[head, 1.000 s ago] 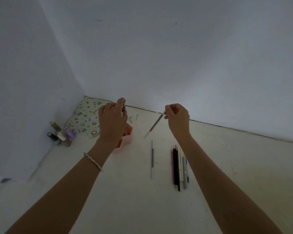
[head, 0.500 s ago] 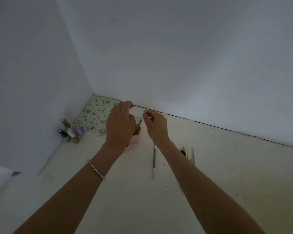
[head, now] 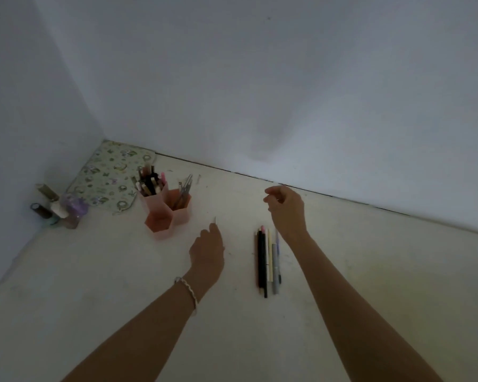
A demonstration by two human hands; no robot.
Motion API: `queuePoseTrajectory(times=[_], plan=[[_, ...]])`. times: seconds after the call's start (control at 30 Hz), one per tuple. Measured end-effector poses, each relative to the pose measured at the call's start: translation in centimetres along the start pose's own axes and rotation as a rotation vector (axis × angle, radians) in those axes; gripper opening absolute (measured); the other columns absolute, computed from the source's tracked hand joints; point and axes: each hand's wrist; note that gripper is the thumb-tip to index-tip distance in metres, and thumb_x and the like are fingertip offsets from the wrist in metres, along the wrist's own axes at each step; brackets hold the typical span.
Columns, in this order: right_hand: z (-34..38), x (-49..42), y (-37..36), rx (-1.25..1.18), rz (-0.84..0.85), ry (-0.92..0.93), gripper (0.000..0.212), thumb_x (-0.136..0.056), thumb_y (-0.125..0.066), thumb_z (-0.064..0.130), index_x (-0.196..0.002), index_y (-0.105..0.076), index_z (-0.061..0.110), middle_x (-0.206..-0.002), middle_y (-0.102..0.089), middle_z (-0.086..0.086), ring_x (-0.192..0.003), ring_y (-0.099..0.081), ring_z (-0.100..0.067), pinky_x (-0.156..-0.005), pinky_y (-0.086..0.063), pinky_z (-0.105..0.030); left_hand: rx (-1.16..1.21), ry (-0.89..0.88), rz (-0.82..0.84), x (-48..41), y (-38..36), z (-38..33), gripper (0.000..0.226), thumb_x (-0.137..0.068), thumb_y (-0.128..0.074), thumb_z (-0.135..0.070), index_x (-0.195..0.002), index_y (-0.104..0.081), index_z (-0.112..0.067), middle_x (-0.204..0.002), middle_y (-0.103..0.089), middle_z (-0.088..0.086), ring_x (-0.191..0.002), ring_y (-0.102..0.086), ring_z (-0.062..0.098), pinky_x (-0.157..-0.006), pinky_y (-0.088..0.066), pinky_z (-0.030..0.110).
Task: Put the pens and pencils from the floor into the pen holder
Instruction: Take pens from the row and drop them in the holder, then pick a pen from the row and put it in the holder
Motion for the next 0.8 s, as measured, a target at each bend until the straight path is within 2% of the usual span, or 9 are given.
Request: queuePoseTrajectory(times=[0.07,0.13,0.23,0.27,0.33,0.4,0.47,0.63,0.8], plan=[[-1.6,0.1,0.7,0.023,-0.011,-0.038,0.020,-0.088,-0.054,0.006,-0.099,-0.069,0.013,-0.093,-0.072,-0.007,-0.078,-0.066,-0.024,-0.075,-0.054,-0.033,0.025,-0.007,0.002,-0.4,0.3,-0.3,0.045,-0.100,-0.047,-0.019,-0.140,-0.030,-0.007,-0.120,-0.057,0.012,-0.105,-0.062,0.028,-0.084,-0.050,0.036],[-3.2,0.1,0.9,0.083,-0.022,-0.073,0.021,-0.088,-0.055,0.004,-0.101,-0.070,0.011,-0.094,-0.071,-0.005,-0.077,-0.063,-0.018,-0.071,-0.049,-0.025,0.104,-0.010,0.017,-0.8,1.3,-0.5,0.039,-0.098,-0.047,-0.014,-0.134,-0.033,-0.006,-0.115,-0.061,0.014,-0.101,-0.064,0.030,-0.080,-0.050,0.037],[-5.7,0.0,1.7,0.268,-0.014,-0.186,0.017,-0.087,-0.055,0.006,-0.096,-0.068,0.010,-0.086,-0.061,0.001,-0.079,-0.056,-0.014,-0.070,-0.042,-0.019,0.382,-0.053,0.023,-1.5,3.6,-1.8,0.043,-0.089,-0.059,-0.010,-0.126,-0.038,-0.006,-0.104,-0.063,0.016,-0.088,-0.065,0.030,-0.074,-0.054,0.036],[-6.6,0.0,1.9,0.334,0.017,-0.245,0.011,-0.087,-0.054,0.007,-0.088,-0.064,0.011,-0.081,-0.056,0.000,-0.076,-0.054,-0.016,-0.069,-0.041,-0.021,0.473,-0.084,0.008,-1.6,4.3,-2.4,0.047,-0.088,-0.060,-0.010,-0.128,-0.038,-0.006,-0.101,-0.062,0.015,-0.085,-0.065,0.029,-0.075,-0.056,0.038],[-8.2,0.5,1.9,0.435,0.098,-0.354,0.014,-0.089,-0.053,0.007,-0.075,-0.052,0.009,-0.073,-0.049,-0.003,-0.067,-0.051,-0.018,-0.063,-0.038,-0.023,0.601,-0.148,-0.056,-1.7,5.6,-3.6,0.065,-0.087,-0.061,-0.008,-0.142,-0.028,-0.013,-0.094,-0.062,0.012,-0.077,-0.065,0.024,-0.071,-0.058,0.039],[-9.3,1.0,1.4,0.489,0.145,-0.413,0.014,-0.091,-0.056,0.011,-0.079,-0.051,0.006,-0.077,-0.052,-0.006,-0.070,-0.054,-0.020,-0.063,-0.039,-0.024,0.674,-0.213,-0.118,-1.5,6.4,-4.5,0.090,-0.085,-0.062,-0.005,-0.153,-0.008,-0.027,-0.082,-0.060,0.007,-0.067,-0.063,0.020,-0.063,-0.057,0.032],[-9.6,1.5,0.8,0.518,0.134,-0.415,0.010,-0.092,-0.057,0.012,-0.084,-0.055,0.006,-0.083,-0.057,-0.008,-0.073,-0.056,-0.021,-0.062,-0.041,-0.025,0.703,-0.257,-0.155,-1.3,7.0,-4.9,0.101,-0.083,-0.063,-0.003,-0.154,0.002,-0.035,-0.074,-0.057,0.005,-0.061,-0.062,0.018,-0.058,-0.055,0.027],[-9.4,1.9,-0.6,0.542,0.086,-0.336,0.012,-0.094,-0.056,0.015,-0.102,-0.056,0.005,-0.094,-0.056,-0.004,-0.079,-0.053,-0.018,-0.065,-0.040,-0.027,0.699,-0.267,-0.198,-1.2,7.2,-4.6,0.094,-0.081,-0.066,-0.005,-0.151,-0.012,-0.037,-0.075,-0.059,-0.004,-0.062,-0.063,0.009,-0.059,-0.054,0.021],[-8.8,1.5,-2.0,0.524,0.060,-0.284,0.016,-0.096,-0.051,0.016,-0.095,-0.061,0.003,-0.093,-0.065,-0.010,-0.077,-0.060,-0.021,-0.061,-0.042,-0.027,0.711,-0.272,-0.184,-0.8,6.6,-4.1,0.092,-0.082,-0.066,-0.005,-0.149,-0.014,-0.039,-0.075,-0.060,-0.004,-0.063,-0.064,0.010,-0.063,-0.058,0.026]])
Point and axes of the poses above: each hand's wrist, its own x-axis away from the middle knuckle, its own y-axis out of the back of the hand, z = x × y
